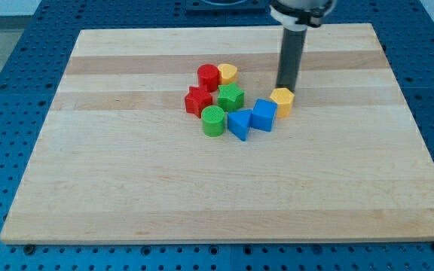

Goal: Push yellow hexagon towards yellow heart

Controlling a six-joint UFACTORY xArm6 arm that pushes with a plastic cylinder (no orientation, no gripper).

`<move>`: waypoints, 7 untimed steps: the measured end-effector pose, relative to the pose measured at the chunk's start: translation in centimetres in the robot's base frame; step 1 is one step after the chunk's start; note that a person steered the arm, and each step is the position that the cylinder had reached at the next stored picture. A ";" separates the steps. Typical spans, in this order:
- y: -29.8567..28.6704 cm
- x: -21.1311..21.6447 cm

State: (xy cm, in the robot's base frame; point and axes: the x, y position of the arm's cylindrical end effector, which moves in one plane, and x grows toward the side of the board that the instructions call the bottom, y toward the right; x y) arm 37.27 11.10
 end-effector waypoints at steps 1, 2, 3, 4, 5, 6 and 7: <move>2.1 1.9; 2.4 5.0; 1.5 6.1; 1.5 6.1; 0.8 5.9; -0.4 5.2; -2.0 4.3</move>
State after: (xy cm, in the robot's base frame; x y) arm 41.59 9.08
